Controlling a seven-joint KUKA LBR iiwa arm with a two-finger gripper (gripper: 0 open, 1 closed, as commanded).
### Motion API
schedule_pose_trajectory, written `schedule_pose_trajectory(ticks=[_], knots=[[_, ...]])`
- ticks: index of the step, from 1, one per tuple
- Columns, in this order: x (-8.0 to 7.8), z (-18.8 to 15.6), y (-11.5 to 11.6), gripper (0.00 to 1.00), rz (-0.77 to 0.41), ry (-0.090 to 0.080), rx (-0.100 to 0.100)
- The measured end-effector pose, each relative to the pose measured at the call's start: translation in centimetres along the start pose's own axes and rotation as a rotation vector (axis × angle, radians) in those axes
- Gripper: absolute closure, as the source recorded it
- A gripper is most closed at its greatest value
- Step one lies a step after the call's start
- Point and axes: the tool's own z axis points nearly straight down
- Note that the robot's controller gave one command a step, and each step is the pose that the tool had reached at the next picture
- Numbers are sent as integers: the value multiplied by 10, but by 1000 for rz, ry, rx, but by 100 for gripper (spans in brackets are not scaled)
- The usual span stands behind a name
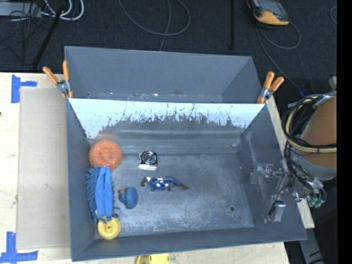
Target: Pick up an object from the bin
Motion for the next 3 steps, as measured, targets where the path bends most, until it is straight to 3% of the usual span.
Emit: schedule_pose_trajectory(ticks=[1,2,3], knots=[[-2,-4,1,0,-4,-8,1],[-44,47,57,0,42,-15,2],[-94,70,82,0,-29,-4,-3]])
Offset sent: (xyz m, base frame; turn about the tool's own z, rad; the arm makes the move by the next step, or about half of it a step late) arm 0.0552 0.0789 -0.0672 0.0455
